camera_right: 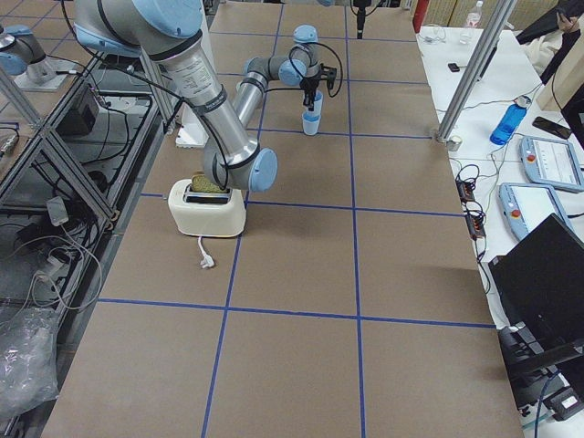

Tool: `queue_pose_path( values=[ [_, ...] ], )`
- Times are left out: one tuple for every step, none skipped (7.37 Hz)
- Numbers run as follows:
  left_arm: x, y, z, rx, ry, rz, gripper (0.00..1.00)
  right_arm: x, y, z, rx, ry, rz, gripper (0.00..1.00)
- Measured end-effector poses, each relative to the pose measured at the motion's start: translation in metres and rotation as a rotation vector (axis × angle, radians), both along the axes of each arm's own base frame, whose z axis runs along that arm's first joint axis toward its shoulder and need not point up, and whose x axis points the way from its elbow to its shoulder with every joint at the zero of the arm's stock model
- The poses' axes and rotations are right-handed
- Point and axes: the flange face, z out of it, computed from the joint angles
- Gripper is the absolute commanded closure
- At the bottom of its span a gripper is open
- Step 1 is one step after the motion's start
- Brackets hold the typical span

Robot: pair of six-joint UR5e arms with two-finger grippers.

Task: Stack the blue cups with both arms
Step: 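Lower the right gripper's cup into the cup at the table center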

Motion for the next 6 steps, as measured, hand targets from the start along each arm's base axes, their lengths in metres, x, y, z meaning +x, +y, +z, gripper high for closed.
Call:
queue_pose_path(
  values=[
    [-0.0003,0.0007,-0.0005,0.001,0.001,0.0,0.02,-0.0004,0.0002,0.0036,-0.001,0.005,-0.002,1.0],
    [-0.0006,0.0012,-0.001,0.002,0.001,0.0,0.02,-0.0009,0.0007,0.0059,-0.001,0.008,-0.003,1.0],
    [-0.0006,0.0013,-0.001,0.002,0.001,0.0,0.02,-0.0016,0.0015,0.0072,-0.001,0.01,-0.004,1.0],
    [-0.0007,0.0015,-0.0008,0.002,0.001,0.0,0.02,-0.0026,0.0028,0.0078,-0.001,0.01,-0.006,1.0],
    [-0.0007,0.0016,-0.0005,0.002,0.0,0.0,0.02,-0.0042,0.0046,0.0082,0.001,0.012,-0.007,1.0],
    [-0.0007,0.0016,-0.0003,0.001,0.0,0.0,0.02,-0.006,0.0064,0.0086,0.004,0.014,-0.006,1.0]
  ],
)
